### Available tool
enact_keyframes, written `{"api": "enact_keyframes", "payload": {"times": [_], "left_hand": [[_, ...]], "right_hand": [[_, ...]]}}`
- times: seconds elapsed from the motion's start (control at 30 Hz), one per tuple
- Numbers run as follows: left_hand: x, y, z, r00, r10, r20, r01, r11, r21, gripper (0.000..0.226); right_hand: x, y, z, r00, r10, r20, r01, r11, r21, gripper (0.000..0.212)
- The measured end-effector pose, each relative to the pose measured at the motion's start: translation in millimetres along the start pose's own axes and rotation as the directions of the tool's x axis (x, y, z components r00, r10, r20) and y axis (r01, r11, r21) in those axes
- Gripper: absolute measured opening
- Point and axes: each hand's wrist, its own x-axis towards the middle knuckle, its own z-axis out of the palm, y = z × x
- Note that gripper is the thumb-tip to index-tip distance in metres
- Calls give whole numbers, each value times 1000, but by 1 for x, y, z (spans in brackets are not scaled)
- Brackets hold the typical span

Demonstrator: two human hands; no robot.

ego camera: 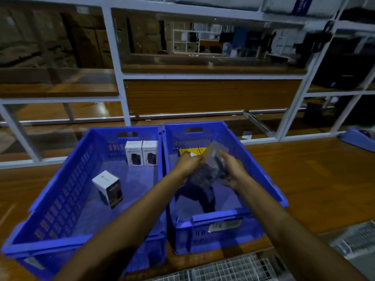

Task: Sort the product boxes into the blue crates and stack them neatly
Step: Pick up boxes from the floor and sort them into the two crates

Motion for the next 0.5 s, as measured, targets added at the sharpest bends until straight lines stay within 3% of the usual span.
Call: {"api": "enact_keyframes", "payload": {"times": [0.07,0.1,0.3,0.5], "left_hand": [[3,-1,6,1000,10,-27,-11,1000,-8,22],[5,-3,7,999,-12,-32,11,1000,-11,35],[39,-36,2,993,-109,-48,108,994,-23,43],[-5,-10,10,970,-68,-233,39,991,-127,15]], "right_hand": [[11,-4,-8,998,-59,-24,57,997,-56,39],[16,-5,-13,997,-72,-15,71,995,-73,41],[39,-10,-31,989,-48,142,67,990,-125,39],[43,-16,-30,937,-53,345,109,984,-143,28]]}}
